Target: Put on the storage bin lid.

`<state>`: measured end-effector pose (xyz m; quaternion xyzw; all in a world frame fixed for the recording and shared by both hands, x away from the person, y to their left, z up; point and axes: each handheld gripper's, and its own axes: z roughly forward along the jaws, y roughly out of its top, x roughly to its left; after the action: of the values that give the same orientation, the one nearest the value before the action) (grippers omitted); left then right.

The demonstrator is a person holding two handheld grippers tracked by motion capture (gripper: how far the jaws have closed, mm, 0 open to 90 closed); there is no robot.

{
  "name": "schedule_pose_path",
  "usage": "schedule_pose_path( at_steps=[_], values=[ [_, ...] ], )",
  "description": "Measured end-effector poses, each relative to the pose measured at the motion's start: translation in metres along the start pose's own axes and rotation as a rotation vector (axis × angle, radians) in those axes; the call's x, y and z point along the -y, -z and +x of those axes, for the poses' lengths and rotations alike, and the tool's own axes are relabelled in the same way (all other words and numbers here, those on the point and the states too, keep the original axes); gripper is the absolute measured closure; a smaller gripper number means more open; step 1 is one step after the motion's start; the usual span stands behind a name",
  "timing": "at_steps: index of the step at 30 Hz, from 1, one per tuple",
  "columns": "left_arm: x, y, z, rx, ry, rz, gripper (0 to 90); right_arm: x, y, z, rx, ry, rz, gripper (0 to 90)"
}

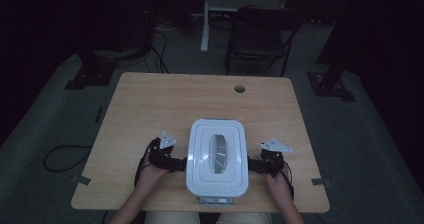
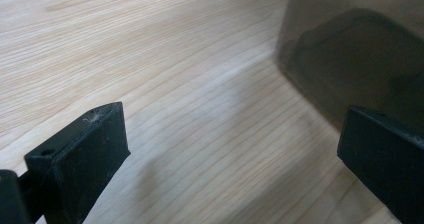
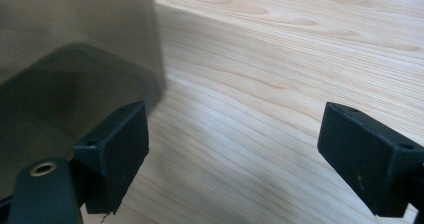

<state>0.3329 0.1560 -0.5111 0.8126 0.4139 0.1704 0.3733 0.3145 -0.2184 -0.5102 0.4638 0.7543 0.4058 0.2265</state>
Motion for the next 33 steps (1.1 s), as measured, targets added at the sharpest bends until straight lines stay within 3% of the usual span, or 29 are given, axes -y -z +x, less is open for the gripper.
schedule_pose_path(
  at_steps=[11,22,33],
  values=[
    [0.010,0.012,0.020,-0.047,0.035,0.007,0.7,0.013,0.014,-0.019,0.045,-0.033,0.005,13.0],
    [0.026,0.030,0.044,-0.085,0.098,-0.001,0.7,0.020,0.028,-0.035,0.105,-0.056,-0.003,13.0],
    [0.045,0.061,0.076,-0.169,0.201,-0.036,0.7,0.027,0.042,-0.052,0.198,-0.098,-0.011,12.9]
  ],
)
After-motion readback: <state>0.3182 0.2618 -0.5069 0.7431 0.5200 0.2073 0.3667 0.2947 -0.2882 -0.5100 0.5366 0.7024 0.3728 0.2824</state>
